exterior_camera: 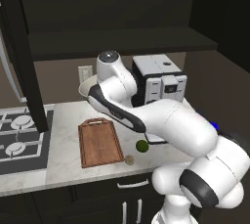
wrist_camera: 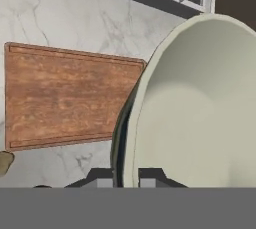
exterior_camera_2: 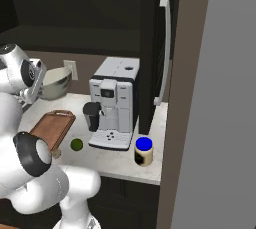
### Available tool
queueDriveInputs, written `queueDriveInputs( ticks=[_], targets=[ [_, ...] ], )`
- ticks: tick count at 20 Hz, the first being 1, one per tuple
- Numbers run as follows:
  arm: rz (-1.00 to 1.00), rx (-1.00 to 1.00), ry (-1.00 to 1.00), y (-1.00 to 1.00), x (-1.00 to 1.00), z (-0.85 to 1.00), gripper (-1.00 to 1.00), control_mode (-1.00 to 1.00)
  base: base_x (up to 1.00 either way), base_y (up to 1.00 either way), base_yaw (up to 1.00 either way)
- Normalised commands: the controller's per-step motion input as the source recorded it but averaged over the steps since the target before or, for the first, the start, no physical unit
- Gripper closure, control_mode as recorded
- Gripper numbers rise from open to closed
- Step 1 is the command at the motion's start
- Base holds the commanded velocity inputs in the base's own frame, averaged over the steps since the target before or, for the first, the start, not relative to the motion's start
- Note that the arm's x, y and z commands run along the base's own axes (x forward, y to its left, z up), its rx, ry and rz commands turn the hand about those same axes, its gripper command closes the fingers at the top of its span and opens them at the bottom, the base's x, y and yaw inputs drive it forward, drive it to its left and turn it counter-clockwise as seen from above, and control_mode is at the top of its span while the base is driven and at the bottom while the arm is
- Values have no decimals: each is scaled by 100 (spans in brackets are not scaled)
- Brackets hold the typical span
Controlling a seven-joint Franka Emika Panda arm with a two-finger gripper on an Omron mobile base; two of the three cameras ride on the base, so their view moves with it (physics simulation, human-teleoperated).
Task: Open the cabinet. Place the bowl and condiment on the counter. Then place the lime and garlic on the cutting board.
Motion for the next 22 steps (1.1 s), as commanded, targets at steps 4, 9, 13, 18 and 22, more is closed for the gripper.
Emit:
queueDriveInputs(
  ticks=[4, 9, 13, 18, 22],
  targets=[
    [1, 0, 0, 0, 55, -53, 100, -100, 0, 0, 0],
    [0, 0, 0, 0, 47, -45, 100, -100, 0, 0, 0],
    [0, 0, 0, 0, 52, -33, 100, -100, 0, 0, 0],
    [0, 3, 1, 0, 51, -39, 100, -100, 0, 0, 0],
    [0, 2, 0, -1, 51, -32, 100, -100, 0, 0, 0]
  ],
)
